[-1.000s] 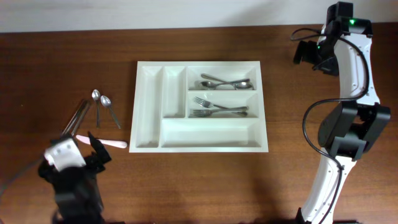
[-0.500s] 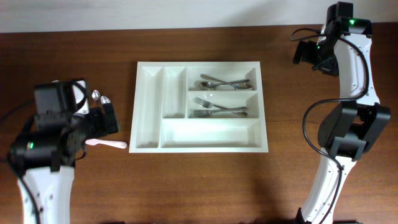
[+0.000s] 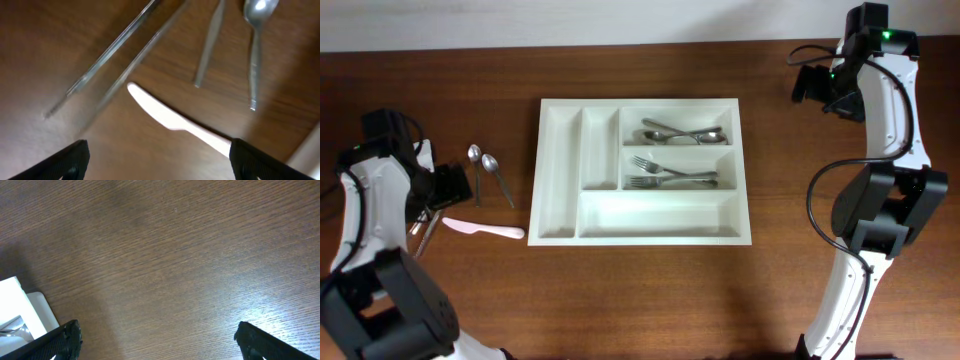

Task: Pack container
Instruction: 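Move the left gripper over the silver tongs on the left, then close the left gripper on the silver tongs and lift them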

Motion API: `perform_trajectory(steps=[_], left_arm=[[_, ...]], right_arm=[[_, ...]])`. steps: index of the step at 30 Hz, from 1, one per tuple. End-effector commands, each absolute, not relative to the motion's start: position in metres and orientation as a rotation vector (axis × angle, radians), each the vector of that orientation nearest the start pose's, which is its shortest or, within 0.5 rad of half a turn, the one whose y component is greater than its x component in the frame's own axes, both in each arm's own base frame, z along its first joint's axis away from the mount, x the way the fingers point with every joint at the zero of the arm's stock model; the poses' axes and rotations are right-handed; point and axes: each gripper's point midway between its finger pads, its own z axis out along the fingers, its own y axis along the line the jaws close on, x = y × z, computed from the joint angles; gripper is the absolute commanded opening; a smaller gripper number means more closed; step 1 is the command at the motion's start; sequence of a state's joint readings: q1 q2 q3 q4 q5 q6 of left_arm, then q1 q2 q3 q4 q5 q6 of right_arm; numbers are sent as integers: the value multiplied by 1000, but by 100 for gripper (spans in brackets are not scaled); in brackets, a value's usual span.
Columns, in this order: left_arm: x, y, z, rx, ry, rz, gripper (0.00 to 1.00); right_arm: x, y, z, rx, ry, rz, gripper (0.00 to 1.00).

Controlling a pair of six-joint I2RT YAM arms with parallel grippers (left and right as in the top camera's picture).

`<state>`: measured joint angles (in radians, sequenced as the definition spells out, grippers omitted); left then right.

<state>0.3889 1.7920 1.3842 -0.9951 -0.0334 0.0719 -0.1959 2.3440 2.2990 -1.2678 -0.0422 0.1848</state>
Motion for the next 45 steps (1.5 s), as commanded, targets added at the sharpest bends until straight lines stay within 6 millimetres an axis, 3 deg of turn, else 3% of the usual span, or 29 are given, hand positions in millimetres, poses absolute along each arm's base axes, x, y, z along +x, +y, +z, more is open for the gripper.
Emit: perform_trajectory(steps=[1,8,13,19,22,35,45], left_arm=[[364,155,91,-83,2903,181,92],[423,180,113,161,2649,359,80],[439,187,102,261,2615,403,77],[433,184,53,275,2726,333,78],[431,182,40,280,2753,305,78],[414,173,10,289,2856,227,73],[385,163,-6,291,2964,153,73]], right_arm=[[508,-95,137,545,2777,57,99],[508,-95,137,545,2777,57,99],[508,-95,137,545,2777,57,99],[508,-95,137,545,2777,57,99],[508,-95,137,545,2777,57,99],[508,-95,137,546,2776,57,99],[508,-95,137,545,2777,57,99]])
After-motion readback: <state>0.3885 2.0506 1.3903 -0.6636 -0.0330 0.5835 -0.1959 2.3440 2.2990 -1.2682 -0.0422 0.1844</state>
